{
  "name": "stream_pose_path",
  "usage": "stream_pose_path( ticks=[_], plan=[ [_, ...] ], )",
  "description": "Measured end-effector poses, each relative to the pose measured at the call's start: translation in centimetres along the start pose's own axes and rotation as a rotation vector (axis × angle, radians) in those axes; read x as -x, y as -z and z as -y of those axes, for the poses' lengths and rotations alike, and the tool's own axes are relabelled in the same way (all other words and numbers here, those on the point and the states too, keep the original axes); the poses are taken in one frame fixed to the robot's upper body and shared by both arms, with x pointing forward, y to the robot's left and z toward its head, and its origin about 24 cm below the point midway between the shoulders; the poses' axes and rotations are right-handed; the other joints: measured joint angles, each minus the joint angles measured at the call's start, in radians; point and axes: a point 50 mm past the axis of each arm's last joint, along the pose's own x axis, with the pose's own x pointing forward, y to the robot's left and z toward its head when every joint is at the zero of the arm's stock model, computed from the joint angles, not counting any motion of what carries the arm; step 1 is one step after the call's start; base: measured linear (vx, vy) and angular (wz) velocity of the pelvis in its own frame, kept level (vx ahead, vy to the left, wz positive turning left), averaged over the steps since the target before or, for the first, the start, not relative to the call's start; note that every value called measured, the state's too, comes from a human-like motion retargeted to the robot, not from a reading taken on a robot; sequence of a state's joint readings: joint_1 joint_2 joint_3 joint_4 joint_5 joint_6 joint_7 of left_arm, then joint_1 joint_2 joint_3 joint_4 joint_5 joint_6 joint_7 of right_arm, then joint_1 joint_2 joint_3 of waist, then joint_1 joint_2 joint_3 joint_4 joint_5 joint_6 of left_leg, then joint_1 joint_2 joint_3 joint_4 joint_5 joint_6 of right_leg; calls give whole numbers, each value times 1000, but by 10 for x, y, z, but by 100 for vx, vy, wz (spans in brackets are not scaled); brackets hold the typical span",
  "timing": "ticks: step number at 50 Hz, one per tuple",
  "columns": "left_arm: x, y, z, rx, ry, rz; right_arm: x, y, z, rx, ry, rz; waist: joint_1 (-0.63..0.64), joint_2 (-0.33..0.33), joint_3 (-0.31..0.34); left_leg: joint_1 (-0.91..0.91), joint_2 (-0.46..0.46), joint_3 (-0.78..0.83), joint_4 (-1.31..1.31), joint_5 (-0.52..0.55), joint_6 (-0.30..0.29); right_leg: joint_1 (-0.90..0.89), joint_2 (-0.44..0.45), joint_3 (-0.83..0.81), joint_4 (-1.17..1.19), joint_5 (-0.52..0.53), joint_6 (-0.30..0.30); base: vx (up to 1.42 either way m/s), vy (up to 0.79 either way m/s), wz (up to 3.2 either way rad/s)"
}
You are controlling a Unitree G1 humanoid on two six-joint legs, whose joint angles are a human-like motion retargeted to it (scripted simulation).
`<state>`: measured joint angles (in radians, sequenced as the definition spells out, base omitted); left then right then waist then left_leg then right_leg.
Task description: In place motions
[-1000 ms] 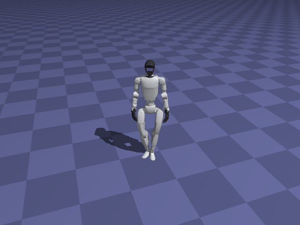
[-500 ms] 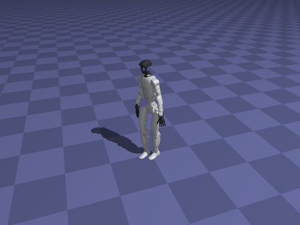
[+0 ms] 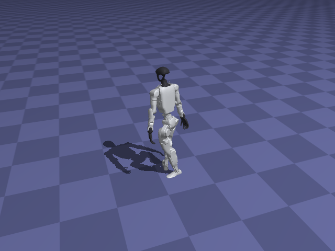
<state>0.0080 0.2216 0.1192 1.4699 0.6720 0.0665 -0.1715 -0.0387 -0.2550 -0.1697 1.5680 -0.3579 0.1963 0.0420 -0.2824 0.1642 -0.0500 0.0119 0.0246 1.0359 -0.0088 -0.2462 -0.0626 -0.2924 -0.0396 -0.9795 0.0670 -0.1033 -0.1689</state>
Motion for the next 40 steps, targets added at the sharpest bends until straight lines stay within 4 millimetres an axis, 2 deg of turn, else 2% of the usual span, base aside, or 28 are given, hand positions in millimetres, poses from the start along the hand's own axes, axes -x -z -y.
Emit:
stream_pose_path(
  ticks=[2, 5, 10, 12, 13, 15, 17, 18, 20, 21, 22, 25, 27, 30, 31, 32, 33, 35, 36, 40],
  plan=[
    [0, -7, -2, -2, -12, 17, -1, 12, -5, -61, -21, -38, -23, 12, -10, 13, 4, 0, 20, 15, -17, 13, 19, -19, -30, 15, -14, -20, 23, -97],
    [1, -23, -3, 9, -8, 57, -2, 23, -14, -134, -65, -74, -38, 27, -16, 40, 9, 31, 43, 63, -36, 0, 32, 77, -20, 5, -8, -21, 20, -102],
    [4, -49, 1, 134, 28, 204, -3, 24, -38, -161, -153, -62, -57, 26, -34, 86, 25, 99, 125, 165, -24, -6, 36, 211, -10, -28, -19, -13, 7, -117],
    [4, -52, 3, 203, 36, 245, -2, 21, -49, -137, -193, -54, -77, -13, -56, 93, 35, 106, 230, 224, 40, -11, 2, 294, 3, -50, -16, -3, -6, -82],
    [4, -52, 4, 240, 33, 252, -1, 18, -54, -120, -205, -47, -88, -44, -68, 82, 50, 81, 319, 251, 97, -13, -34, 329, 16, -58, -9, 0, -9, -84],
    [3, -50, 4, 326, 14, 239, 0, 11, -62, -70, -218, -27, -83, -104, -87, -8, 131, -32, 605, 265, 252, -16, -92, 402, 45, -75, 7, 7, -15, -133],
    [1, -41, 7, 401, 16, 198, 0, 6, -64, 14, -209, -13, -53, -120, -87, -112, 205, -219, 831, 259, 320, 8, -61, 468, 47, -94, 6, 10, -19, -176],
    [1, -39, 8, 424, 27, 181, 1, 0, -63, 62, -194, 0, -55, -117, -91, -176, 190, -322, 873, 253, 310, 5, -60, 473, 40, -89, 7, -3, -4, -151],
    [0, -34, 13, 453, 58, 130, 3, -16, -61, 178, -156, 45, -30, -125, -79, -281, 74, -561, 870, 257, 234, 16, -46, 520, 34, -84, 3, -11, 2, -197],
    [0, -33, 15, 454, 72, 107, 5, -27, -59, 234, -138, 86, -10, -140, -68, -303, 27, -614, 841, 240, 226, 22, -48, 554, 36, -83, 1, -10, 3, -252],
    [0, -32, 17, 453, 84, 89, 7, -38, -59, 287, -122, 130, 8, -154, -57, -317, -3, -642, 805, 219, 225, 27, -50, 588, 40, -82, 0, -10, 2, -261],
    [1, -33, 15, 447, 93, 87, 17, -72, -58, 396, -113, 264, 39, -188, -31, -299, 13, -588, 645, 160, 246, 23, -56, 667, 62, -72, 4, -7, -2, -227],
    [0, -34, 17, 457, 78, 109, 27, -96, -66, 455, -148, 373, 72, -193, 2, -286, -31, -695, 434, 161, 197, 37, -26, 738, 80, -56, 16, 0, -10, -289],
    [-1, -35, 23, 488, 66, 126, 38, -116, -75, 492, -210, 466, 134, -183, 57, -254, -67, -955, 197, 190, 106, 74, 49, 847, 109, -26, 14, 12, -11, -284],
    [-1, -35, 27, 500, 75, 120, 41, -120, -77, 497, -226, 483, 149, -170, 69, -236, -45, -991, 146, 284, 48, 81, 79, 873, 129, -26, 15, 24, -5, -243],
    [-1, -35, 32, 511, 88, 112, 43, -123, -78, 504, -239, 497, 157, -160, 75, -221, -28, -1004, 114, 342, 6, 82, 100, 895, 155, -29, 19, 30, 1, -203],
    [-2, -35, 39, 523, 112, 101, 44, -124, -78, 514, -246, 502, 149, -155, 67, -214, -22, -972, 122, 329, -5, 70, 100, 907, 190, -37, 31, 32, 5, -177],
    [-1, -36, 53, 552, 180, 80, 44, -126, -77, 557, -235, 499, 122, -130, 37, -203, 42, -739, 130, 301, 3, 21, 123, 941, 265, -48, 38, 30, 9, -153],
    [-1, -37, 57, 550, 211, 76, 43, -124, -78, 565, -216, 493, 99, -114, 31, -198, 36, -724, 127, 286, 24, 17, 136, 951, 272, -45, 33, 20, 8, -105],
    [2, -55, 48, 489, 241, 105, 38, -119, -76, 496, -130, 464, 11, -80, 70, -167, 30, -720, 133, 256, 37, 39, 139, 965, 264, -28, 43, 6, 7, -41]
  ],
)
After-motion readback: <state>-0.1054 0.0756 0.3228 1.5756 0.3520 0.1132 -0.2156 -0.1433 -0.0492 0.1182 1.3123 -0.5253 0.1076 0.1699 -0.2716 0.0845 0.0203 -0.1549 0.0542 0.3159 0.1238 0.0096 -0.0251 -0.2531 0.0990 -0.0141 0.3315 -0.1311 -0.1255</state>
